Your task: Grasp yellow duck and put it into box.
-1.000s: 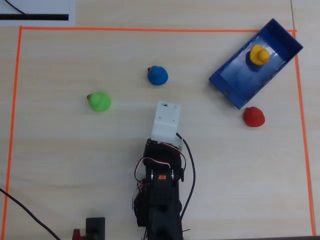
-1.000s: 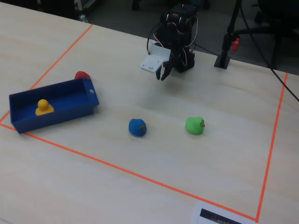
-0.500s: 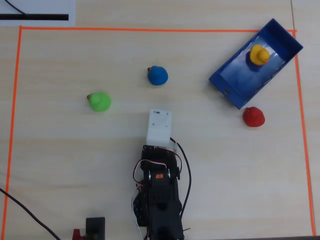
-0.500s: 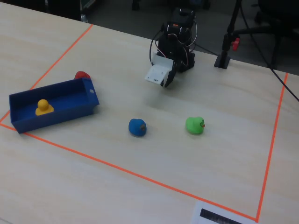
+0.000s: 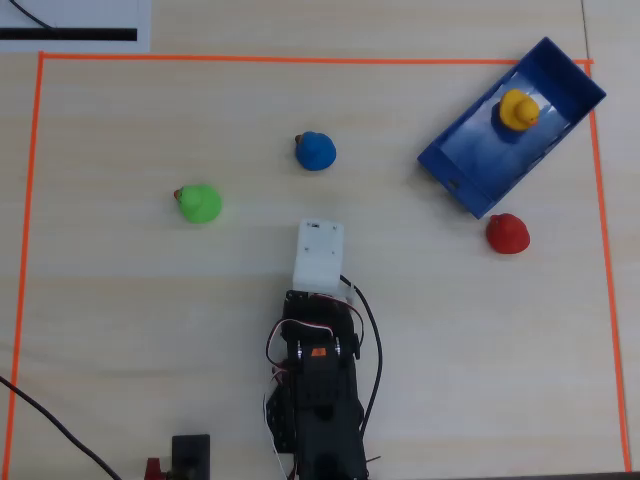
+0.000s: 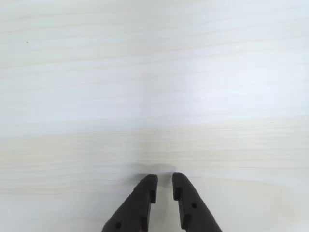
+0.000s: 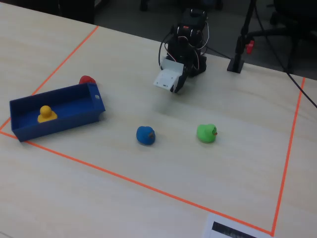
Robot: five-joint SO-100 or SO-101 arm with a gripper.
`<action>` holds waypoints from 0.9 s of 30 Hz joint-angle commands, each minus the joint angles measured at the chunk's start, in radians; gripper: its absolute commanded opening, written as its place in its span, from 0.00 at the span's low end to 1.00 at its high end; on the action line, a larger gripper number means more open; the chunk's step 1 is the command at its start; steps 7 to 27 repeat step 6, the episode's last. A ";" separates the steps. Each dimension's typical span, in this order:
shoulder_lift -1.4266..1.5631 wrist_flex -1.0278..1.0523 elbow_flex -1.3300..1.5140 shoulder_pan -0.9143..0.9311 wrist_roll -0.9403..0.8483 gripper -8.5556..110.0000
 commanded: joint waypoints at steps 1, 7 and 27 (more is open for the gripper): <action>-0.002 0.008 0.003 0.002 0.002 0.08; -0.002 0.008 0.003 0.002 0.002 0.08; -0.002 0.008 0.003 0.002 0.002 0.08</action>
